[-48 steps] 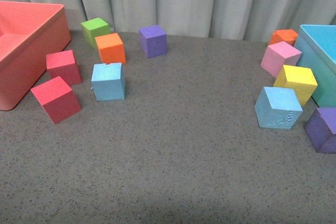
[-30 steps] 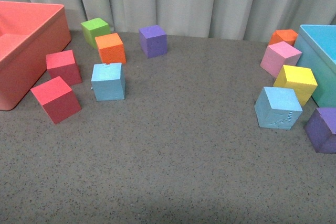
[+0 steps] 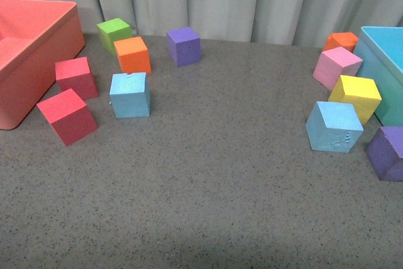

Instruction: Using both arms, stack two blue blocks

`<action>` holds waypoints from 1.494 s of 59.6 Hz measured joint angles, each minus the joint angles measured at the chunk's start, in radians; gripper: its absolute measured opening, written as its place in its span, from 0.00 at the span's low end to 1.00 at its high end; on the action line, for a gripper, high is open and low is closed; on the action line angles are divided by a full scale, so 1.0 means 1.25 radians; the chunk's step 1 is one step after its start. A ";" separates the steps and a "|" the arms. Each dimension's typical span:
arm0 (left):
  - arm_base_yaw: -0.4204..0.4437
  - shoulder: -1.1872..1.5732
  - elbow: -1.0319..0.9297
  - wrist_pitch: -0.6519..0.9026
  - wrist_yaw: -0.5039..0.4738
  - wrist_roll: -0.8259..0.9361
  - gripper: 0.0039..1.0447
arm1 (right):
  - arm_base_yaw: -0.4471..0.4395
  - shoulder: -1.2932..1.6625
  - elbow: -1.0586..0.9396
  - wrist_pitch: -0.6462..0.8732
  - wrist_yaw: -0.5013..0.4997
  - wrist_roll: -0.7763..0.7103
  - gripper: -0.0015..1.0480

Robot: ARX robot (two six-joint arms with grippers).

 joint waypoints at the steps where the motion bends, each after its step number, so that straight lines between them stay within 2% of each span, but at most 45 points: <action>1: 0.000 0.000 0.000 0.000 0.000 0.000 0.94 | 0.000 0.000 0.000 0.000 0.000 0.000 0.91; 21: 0.000 0.000 0.000 0.000 0.000 0.000 0.94 | 0.001 0.000 0.000 0.000 0.005 -0.001 0.91; 22: 0.000 0.000 0.000 0.000 0.000 0.000 0.94 | 0.005 0.002 0.000 -0.002 0.020 -0.011 0.91; 27: 0.000 0.000 0.000 0.000 -0.001 0.000 0.94 | 0.080 0.074 0.014 0.004 0.252 -0.103 0.91; 30: 0.000 0.000 0.000 0.000 0.000 0.000 0.94 | 0.091 0.141 0.025 0.035 0.291 -0.122 0.91; 41: 0.000 0.000 0.000 0.000 0.000 0.000 0.94 | 0.108 0.539 0.159 0.226 0.214 -0.069 0.91; 46: 0.000 0.000 0.000 0.000 0.000 0.000 0.94 | 0.123 0.741 0.252 0.267 0.172 -0.043 0.91; 50: 0.000 0.000 0.000 0.000 0.000 0.000 0.94 | 0.131 0.927 0.352 0.254 0.139 -0.009 0.91; 54: 0.000 0.000 0.000 0.000 0.000 0.000 0.94 | 0.134 1.095 0.475 0.175 0.112 0.023 0.91; 69: 0.000 0.000 0.000 0.000 0.000 0.000 0.94 | 0.134 1.357 0.694 -0.031 0.075 0.086 0.91; 89: 0.000 0.000 0.000 0.000 0.000 0.000 0.94 | 0.116 1.563 0.833 -0.085 0.056 0.125 0.91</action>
